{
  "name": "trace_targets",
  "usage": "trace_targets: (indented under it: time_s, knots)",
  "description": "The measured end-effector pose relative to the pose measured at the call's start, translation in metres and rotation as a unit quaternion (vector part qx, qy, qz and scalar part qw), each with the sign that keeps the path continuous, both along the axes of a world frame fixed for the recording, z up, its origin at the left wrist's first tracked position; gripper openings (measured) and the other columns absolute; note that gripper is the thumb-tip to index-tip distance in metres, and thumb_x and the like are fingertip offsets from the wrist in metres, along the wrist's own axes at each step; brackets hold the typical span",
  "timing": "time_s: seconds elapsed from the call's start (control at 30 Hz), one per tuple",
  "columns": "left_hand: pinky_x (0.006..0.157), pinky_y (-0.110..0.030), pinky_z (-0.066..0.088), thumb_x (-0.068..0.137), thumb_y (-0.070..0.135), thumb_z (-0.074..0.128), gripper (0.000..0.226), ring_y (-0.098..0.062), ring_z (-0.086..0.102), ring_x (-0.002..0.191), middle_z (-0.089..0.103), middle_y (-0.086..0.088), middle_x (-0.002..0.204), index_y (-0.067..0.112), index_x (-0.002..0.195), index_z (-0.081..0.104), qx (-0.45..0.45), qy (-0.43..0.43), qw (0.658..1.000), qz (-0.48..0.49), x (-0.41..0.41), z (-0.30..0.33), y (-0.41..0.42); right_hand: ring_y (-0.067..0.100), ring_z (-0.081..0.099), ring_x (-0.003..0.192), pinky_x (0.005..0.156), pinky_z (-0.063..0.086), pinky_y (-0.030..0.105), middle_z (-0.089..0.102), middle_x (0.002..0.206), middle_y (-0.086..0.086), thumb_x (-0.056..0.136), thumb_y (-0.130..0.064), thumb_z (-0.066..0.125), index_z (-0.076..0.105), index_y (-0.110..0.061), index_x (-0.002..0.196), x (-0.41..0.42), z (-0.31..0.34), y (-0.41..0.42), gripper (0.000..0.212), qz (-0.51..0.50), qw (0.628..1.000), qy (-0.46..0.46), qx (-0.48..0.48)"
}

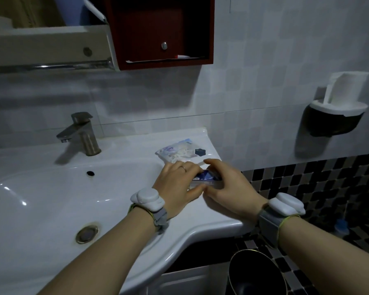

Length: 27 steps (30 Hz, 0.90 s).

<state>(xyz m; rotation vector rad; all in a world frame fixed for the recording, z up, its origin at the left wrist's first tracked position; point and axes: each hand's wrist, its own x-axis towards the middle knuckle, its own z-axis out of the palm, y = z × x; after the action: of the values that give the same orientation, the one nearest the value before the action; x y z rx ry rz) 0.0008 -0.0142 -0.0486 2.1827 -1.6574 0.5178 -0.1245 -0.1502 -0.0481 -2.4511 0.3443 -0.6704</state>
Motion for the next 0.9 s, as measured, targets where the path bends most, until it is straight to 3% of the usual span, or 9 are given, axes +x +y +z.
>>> trace_targets:
  time_s: [0.2, 0.3, 0.47, 0.57, 0.77, 0.9]
  knots:
    - [0.096, -0.029, 0.029, 0.09, 0.057, 0.039, 0.048, -0.014, 0.051, 0.112, 0.058, 0.013, 0.12, 0.029, 0.126, 0.054, -0.013, 0.011, 1.0, 0.007, -0.001, 0.0, 0.003, 0.008, 0.054, 0.11, 0.095, 0.045, 0.028, 0.054, 0.126, -0.009, 0.08, -0.035, 0.063, 0.04, -0.024, 0.142, 0.0, 0.002, 0.005, 0.066, 0.007, 0.999, 0.008, -0.051]
    - [0.098, -0.032, 0.031, 0.091, 0.055, 0.033, 0.052, -0.015, 0.049, 0.118, 0.055, 0.01, 0.128, 0.028, 0.132, 0.051, -0.03, 0.01, 0.999, 0.023, 0.0, 0.004, 0.007, 0.013, 0.051, 0.114, 0.097, 0.044, 0.029, 0.05, 0.13, -0.008, 0.075, -0.029, 0.055, 0.041, -0.024, 0.141, 0.001, 0.004, 0.008, 0.068, 0.004, 0.992, -0.006, -0.129]
    - [0.088, -0.035, 0.036, 0.099, 0.038, 0.031, 0.033, -0.021, 0.053, 0.107, 0.057, 0.004, 0.115, 0.022, 0.115, 0.055, -0.067, 0.018, 0.993, 0.092, 0.012, 0.011, 0.004, 0.017, 0.047, 0.114, 0.097, 0.036, 0.028, 0.051, 0.125, -0.005, 0.073, -0.024, 0.048, 0.045, -0.023, 0.139, 0.005, 0.011, 0.011, 0.066, -0.019, 0.983, -0.033, -0.18]
    - [0.092, -0.033, 0.035, 0.098, 0.027, 0.042, 0.019, -0.023, 0.051, 0.106, 0.057, 0.002, 0.114, 0.021, 0.111, 0.053, -0.021, 0.0, 0.994, 0.11, 0.023, 0.02, -0.001, 0.019, 0.048, 0.113, 0.098, 0.036, 0.031, 0.053, 0.124, -0.003, 0.079, -0.022, 0.041, 0.047, -0.02, 0.137, 0.015, 0.016, 0.017, 0.058, -0.028, 0.984, -0.058, -0.168]
    - [0.09, -0.036, 0.038, 0.097, 0.026, 0.045, 0.023, -0.027, 0.053, 0.112, 0.055, -0.004, 0.119, 0.017, 0.117, 0.054, 0.106, -0.092, 0.983, 0.12, 0.026, 0.04, -0.013, 0.025, 0.053, 0.103, 0.09, 0.043, 0.037, 0.06, 0.115, 0.004, 0.091, -0.02, 0.041, 0.053, -0.016, 0.128, 0.035, 0.03, 0.02, 0.039, -0.061, 0.989, -0.04, -0.132]
    - [0.073, -0.034, 0.038, 0.098, 0.022, 0.046, 0.024, -0.028, 0.057, 0.105, 0.053, -0.005, 0.12, 0.014, 0.121, 0.05, 0.115, -0.084, 0.983, 0.115, 0.02, 0.048, -0.015, 0.023, 0.055, 0.093, 0.083, 0.046, 0.038, 0.063, 0.103, 0.001, 0.091, -0.024, 0.043, 0.057, -0.017, 0.117, 0.039, 0.032, 0.022, 0.03, -0.072, 0.987, -0.034, -0.143]
